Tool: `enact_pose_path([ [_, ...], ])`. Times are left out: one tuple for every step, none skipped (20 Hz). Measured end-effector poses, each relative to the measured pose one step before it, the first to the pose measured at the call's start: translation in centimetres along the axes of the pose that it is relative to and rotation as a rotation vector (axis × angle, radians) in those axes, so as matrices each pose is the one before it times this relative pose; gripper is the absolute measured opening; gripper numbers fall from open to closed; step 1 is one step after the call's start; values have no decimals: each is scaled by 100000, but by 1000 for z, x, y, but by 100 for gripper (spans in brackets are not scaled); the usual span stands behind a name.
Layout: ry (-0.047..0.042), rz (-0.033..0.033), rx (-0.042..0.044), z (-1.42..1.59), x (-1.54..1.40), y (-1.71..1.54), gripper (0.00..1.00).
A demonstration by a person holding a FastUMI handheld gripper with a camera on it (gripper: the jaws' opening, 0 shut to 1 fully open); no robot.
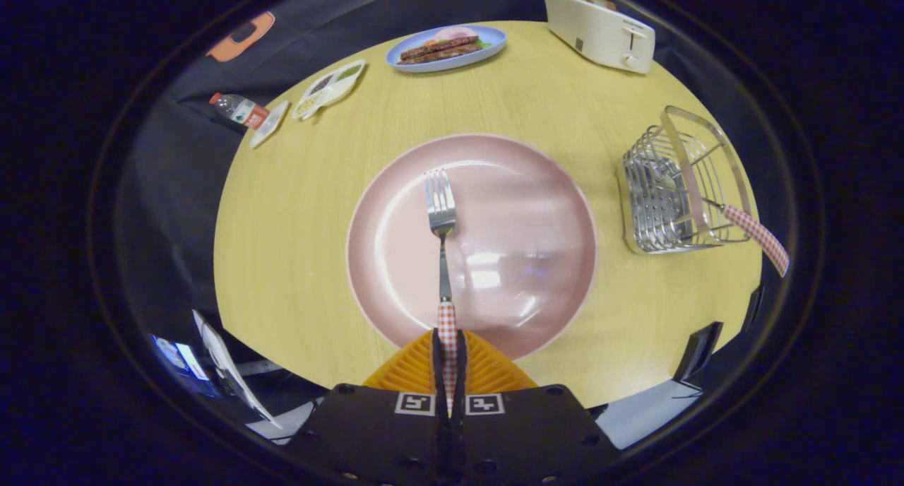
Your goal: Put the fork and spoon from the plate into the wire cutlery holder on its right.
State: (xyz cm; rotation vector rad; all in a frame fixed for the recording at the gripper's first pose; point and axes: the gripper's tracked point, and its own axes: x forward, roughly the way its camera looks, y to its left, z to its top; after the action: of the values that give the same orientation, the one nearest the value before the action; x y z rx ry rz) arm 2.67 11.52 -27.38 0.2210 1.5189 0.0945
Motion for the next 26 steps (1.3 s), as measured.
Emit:
enact_pose_path([
  [149,409,-191,-115,-1301,-367,1],
  [-670,95,98,86,-1334,-418,1],
  [-1160,-449,-239,144,-1357,-577,1],
  [-1409,-462,115,177,-1527,-643,1],
  [-1183,-449,349,283,-1402,-825,1],
  [-1158,-699,288,266,-1372,-902,1],
  [-764,-758,490,318,-1089,-1027,1],
  [602,-836,961,134,-1060,-1146,1],
  [919,-368,1677,149,-827,-957,1],
  [2156,-318,1432,41,-628,-1056,1],
  [2172,90,1877,39,-418,-869,1],
  [2672,-541,1501,-35,-305,-950,1],
  [2419,-433,870,488,-64,-1331,1],
  [1944,-229,445,134,-213,-910,1],
  [1689,-708,801,270,-29,-858,1],
  [1437,-995,1073,337,76,-842,1],
  [2352,-1375,184,222,196,-814,1],
  [2693,-1022,-337,217,140,-572,1],
  [2531,-5,228,289,34,-310,1],
  [2524,-229,42,187,2,-163,2],
  [1973,-285,-277,354,82,-67,2],
  [2241,-715,-333,247,-84,-136,2],
  [2462,-512,-182,181,135,191,2],
  [2069,-198,-229,203,63,114,2],
  [2168,-161,-690,13,115,259,2],
  [1718,-302,-855,18,115,71,1],
])
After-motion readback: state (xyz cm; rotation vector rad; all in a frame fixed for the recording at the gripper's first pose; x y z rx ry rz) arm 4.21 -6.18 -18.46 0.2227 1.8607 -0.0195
